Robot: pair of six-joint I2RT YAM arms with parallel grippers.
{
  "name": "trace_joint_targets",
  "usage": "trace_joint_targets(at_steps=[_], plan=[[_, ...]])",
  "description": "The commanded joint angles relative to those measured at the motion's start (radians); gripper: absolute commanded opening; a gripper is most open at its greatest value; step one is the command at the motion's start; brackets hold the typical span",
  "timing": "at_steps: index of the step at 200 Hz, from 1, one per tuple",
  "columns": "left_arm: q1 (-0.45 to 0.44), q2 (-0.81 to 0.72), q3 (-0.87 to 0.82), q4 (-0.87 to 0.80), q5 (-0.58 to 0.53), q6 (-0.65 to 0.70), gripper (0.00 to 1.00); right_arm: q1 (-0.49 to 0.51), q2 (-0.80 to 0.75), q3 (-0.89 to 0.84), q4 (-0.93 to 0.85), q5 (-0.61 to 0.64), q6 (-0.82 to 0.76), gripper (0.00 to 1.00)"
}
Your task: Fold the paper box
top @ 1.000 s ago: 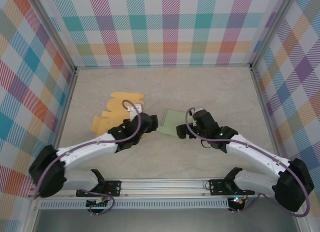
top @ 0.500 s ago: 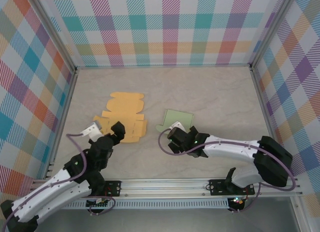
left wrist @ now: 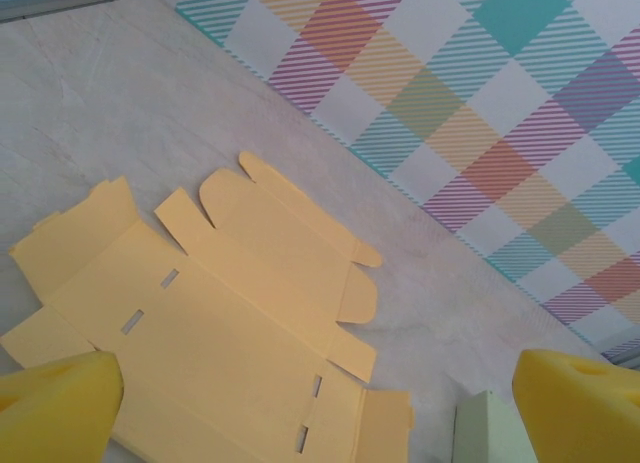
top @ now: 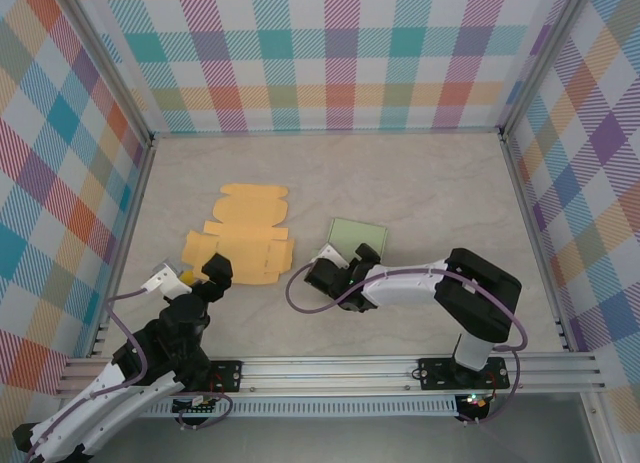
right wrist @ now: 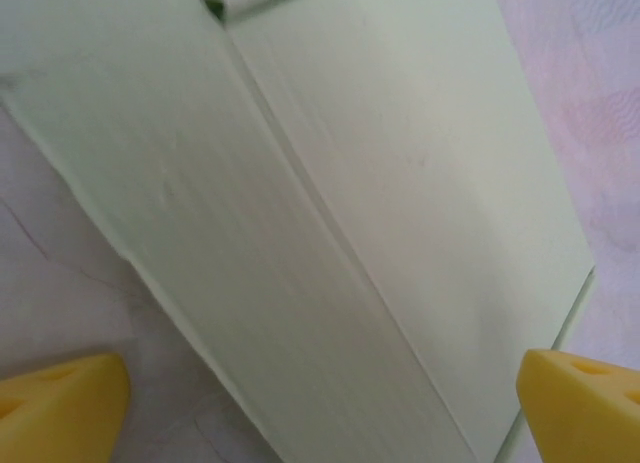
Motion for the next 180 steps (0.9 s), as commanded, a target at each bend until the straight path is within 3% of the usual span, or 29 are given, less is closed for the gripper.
trace_joint_targets(at_steps=[1,106,144,180], plan=[[0.01,0.002,0.006,-0.01,-0.026,0.012,0.99,-0.022,0.059,0.036,0.072,0.039,-0.072,0.91],[0.011,0.003,0.008,-0.001,-0.017,0.012,0.99,-0.054,0.078,0.07,0.12,0.036,-0.241,0.15],[0.01,0.006,0.01,0.011,-0.015,0.018,0.99,-0.066,0.06,0.114,0.068,0.025,-0.291,0.04],[0.01,0.036,0.016,0.054,0.007,0.051,0.99,-0.067,-0.003,0.191,-0.108,-0.047,-0.222,0.0]])
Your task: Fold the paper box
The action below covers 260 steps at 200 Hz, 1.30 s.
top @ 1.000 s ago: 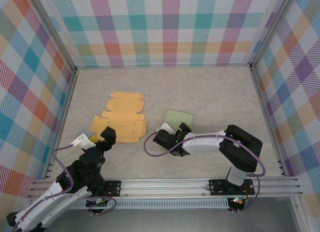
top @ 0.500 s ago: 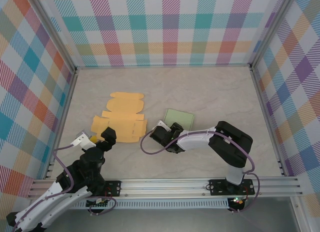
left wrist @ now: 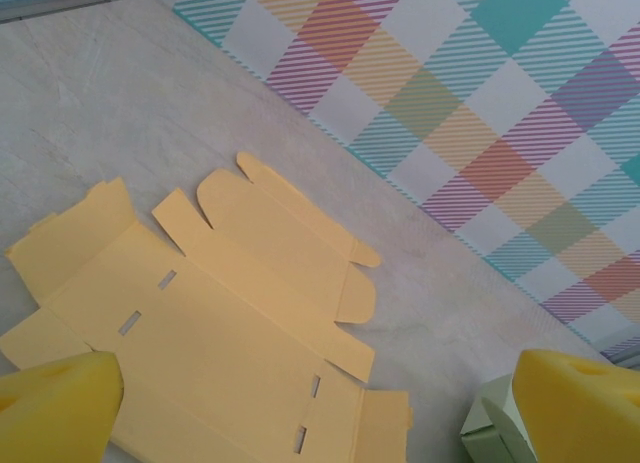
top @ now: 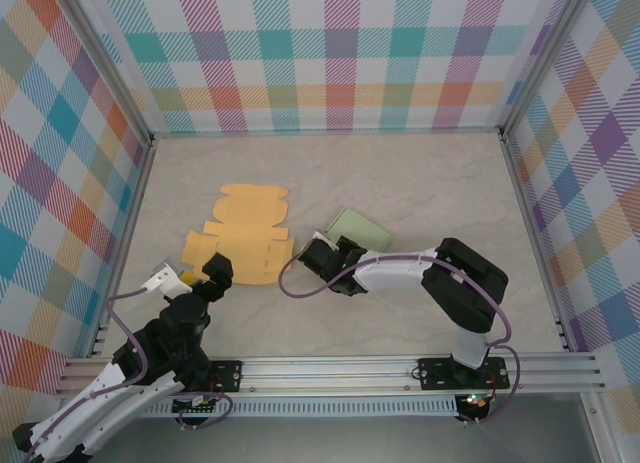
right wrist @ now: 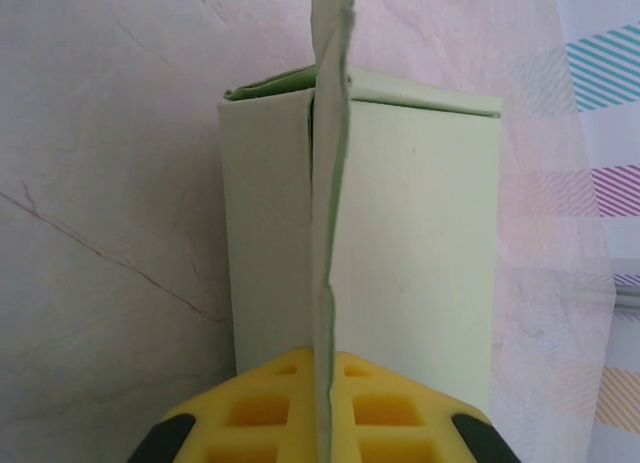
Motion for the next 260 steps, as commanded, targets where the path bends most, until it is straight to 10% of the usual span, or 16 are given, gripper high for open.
trace_joint_targets(at_steps=[1,74,152,211,260], plan=[[0.011,0.029,0.017,0.043,0.005,0.042,0.99,0.0,-0.077,0.061,-0.137,-0.072,0.05,0.0],[0.011,0.246,0.108,0.151,0.149,0.155,1.0,-0.053,-0.31,0.156,-0.435,-0.517,0.163,0.0],[0.028,0.664,0.302,0.318,0.592,0.416,0.98,-0.38,-0.266,0.229,-0.556,-1.28,0.127,0.0],[0.235,0.941,0.383,0.433,1.03,0.556,0.91,-0.492,-0.074,0.331,-0.58,-1.573,0.021,0.01],[0.381,1.089,0.384,0.481,1.156,0.512,0.81,-0.537,0.062,0.426,-0.612,-1.622,0.022,0.11]])
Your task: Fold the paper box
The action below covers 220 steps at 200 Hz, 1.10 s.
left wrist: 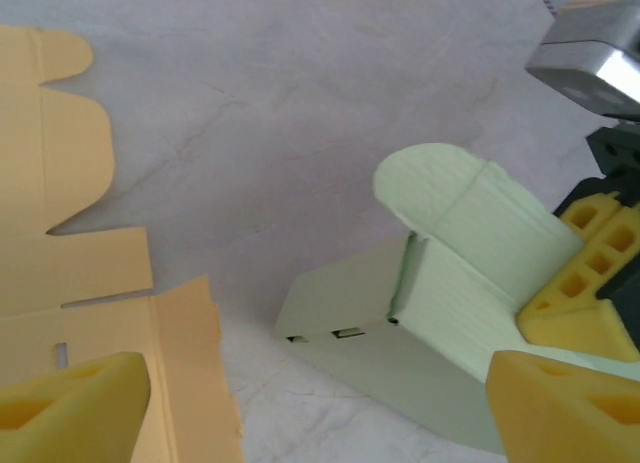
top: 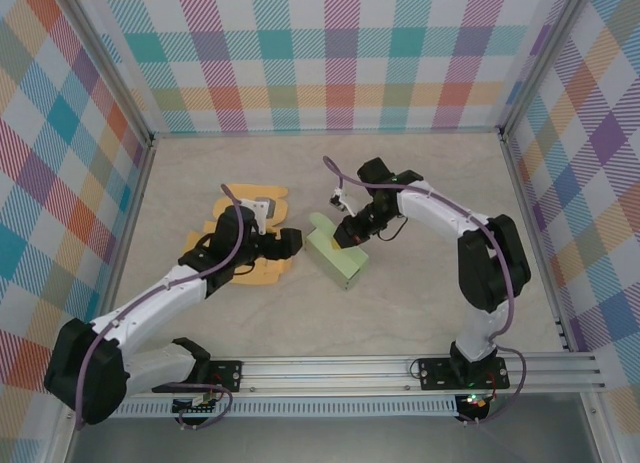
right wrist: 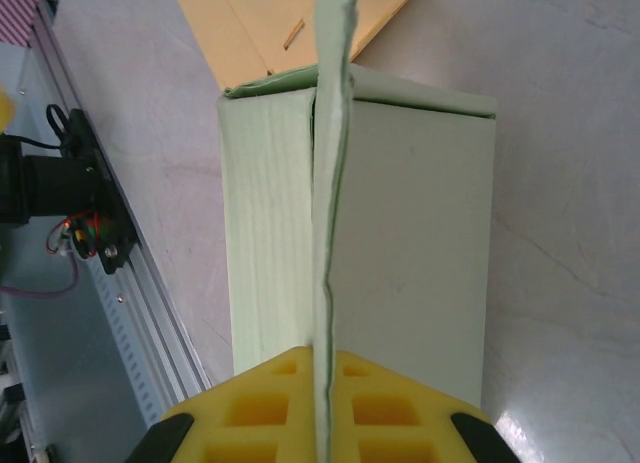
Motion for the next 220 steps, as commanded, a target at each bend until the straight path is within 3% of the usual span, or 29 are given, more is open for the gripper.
trace_joint_targets(at_steps=[1,42,115,150,172,194,220], plan=[[0.028,0.046,0.027,0.051,0.117,0.007,0.81,-0.014,0.035,0.049,-0.04,-0.096,-0.029,0.12],[0.028,0.126,-0.009,0.089,0.128,-0.028,0.68,-0.015,0.046,0.07,-0.037,-0.081,-0.015,0.25],[0.028,0.128,0.0,0.097,0.119,-0.015,0.65,-0.014,0.026,0.124,-0.072,0.019,0.033,0.6],[0.032,0.133,0.11,-0.013,0.108,0.152,0.68,-0.014,-0.045,0.125,-0.069,0.061,0.1,0.75],[0.054,0.15,0.191,-0.087,0.16,0.298,0.7,-0.013,-0.151,0.079,-0.038,0.115,0.169,0.82],[0.071,0.215,0.288,-0.192,0.245,0.48,0.71,-0.013,-0.3,-0.041,0.035,0.194,0.276,0.82],[0.074,0.319,0.411,-0.362,0.33,0.687,0.72,-0.011,-0.504,-0.229,0.111,0.321,0.451,0.73]])
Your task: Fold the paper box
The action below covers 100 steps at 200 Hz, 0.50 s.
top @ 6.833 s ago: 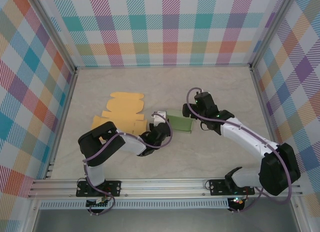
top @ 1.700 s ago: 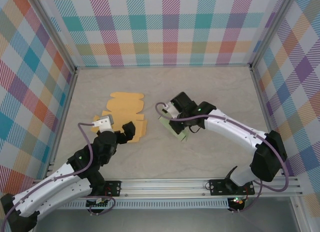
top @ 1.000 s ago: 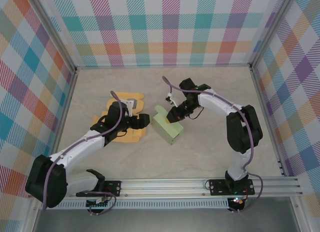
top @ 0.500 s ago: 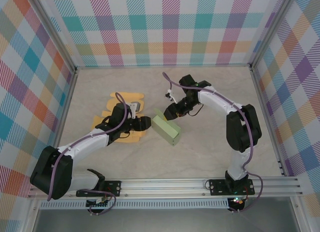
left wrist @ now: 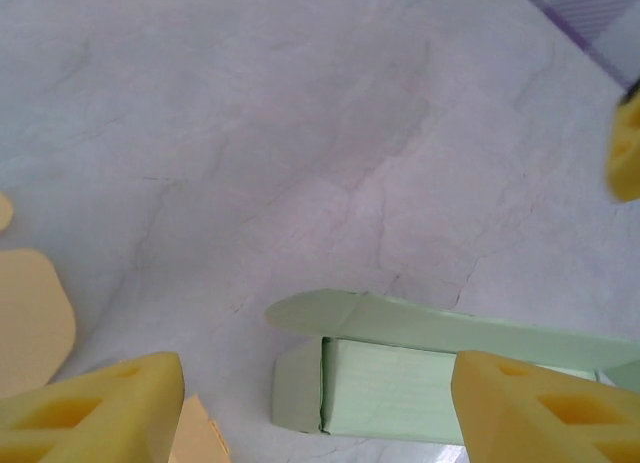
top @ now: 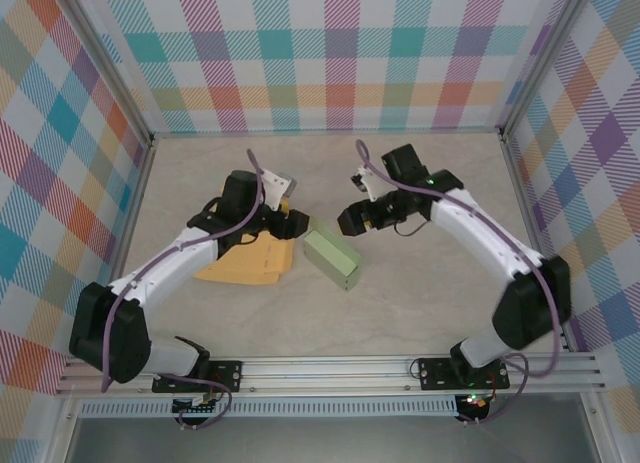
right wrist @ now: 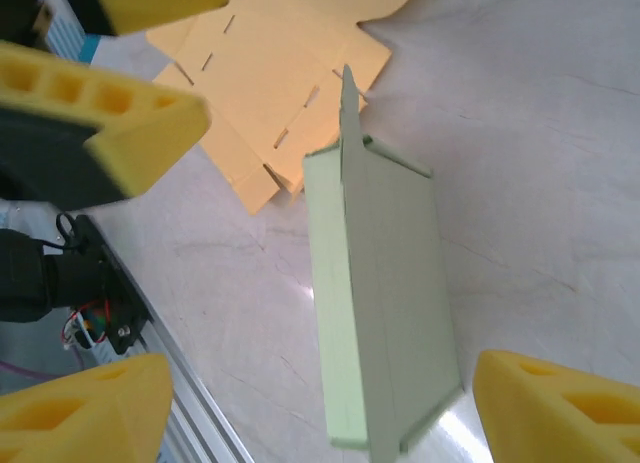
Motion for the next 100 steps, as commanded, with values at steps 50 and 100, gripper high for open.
trace_joint_targets(at_steps=[50,100], plan=[[0.015,0.276,0.287,-0.421,0.113,0.543,0.73,0.051,-0.472,-0.436,0.132,0.291,0.432,0.72],[0.016,0.328,0.324,-0.437,0.15,0.62,0.78,0.092,-0.551,-0.548,0.196,0.283,0.521,0.72]])
